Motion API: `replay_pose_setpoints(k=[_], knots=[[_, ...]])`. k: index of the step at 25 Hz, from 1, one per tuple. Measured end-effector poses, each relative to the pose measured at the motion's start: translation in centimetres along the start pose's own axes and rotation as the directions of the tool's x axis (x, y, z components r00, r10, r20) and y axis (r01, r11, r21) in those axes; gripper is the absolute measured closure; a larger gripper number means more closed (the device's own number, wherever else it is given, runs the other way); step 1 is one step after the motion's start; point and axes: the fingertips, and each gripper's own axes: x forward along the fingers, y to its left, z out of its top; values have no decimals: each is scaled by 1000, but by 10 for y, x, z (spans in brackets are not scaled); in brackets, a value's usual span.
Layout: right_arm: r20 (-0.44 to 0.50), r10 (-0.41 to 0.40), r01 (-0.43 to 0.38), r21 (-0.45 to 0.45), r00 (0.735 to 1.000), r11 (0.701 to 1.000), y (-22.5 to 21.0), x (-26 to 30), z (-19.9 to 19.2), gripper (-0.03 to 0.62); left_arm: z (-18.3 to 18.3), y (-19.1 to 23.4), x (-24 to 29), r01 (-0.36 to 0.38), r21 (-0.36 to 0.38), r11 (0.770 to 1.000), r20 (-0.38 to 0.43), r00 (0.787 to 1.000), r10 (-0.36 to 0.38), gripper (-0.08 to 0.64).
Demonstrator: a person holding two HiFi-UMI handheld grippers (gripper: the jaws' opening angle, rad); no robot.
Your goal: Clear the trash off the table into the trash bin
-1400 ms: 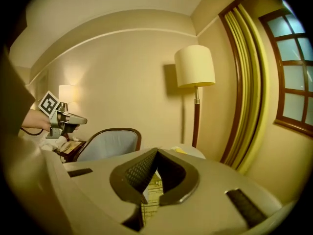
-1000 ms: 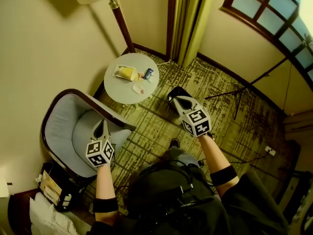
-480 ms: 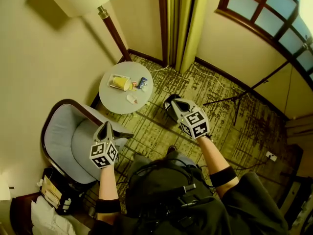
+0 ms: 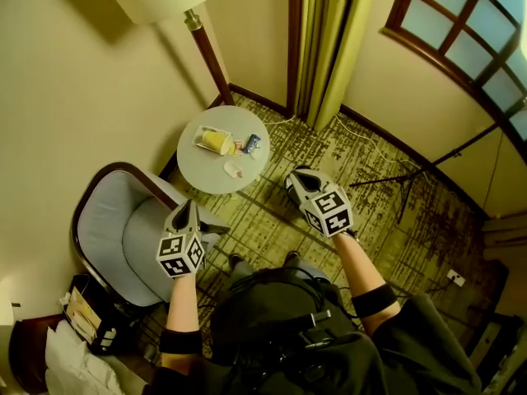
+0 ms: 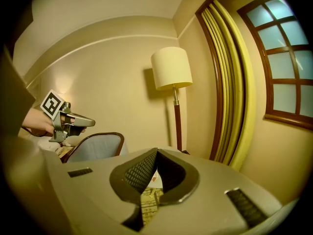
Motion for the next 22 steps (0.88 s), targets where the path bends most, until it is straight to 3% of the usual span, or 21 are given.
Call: replay_pose_setpoints(k=[7,10,15,19,22], knots=[[-21,54,-54,-10,998,998,7,13,-9,586,-5,-1,5,-16,-8,1000,-3,1000,16,560],[-13,70,-70,11,997,997,6,18,-12,554,-6,-3,5,-34,-7,999,1,999,34,560],[17,113,-114,128,993,985,5,47,-15,551,-9,0,8,-61,7,998,11,998,61,560],[13,161,-160,236,987,958,18,87,-24,515,-16,17,15,-67,20,998,6,998,67,560],[10,190,-183,319,982,930,26,128,-26,429,-16,38,32,-62,31,998,6,998,61,560]])
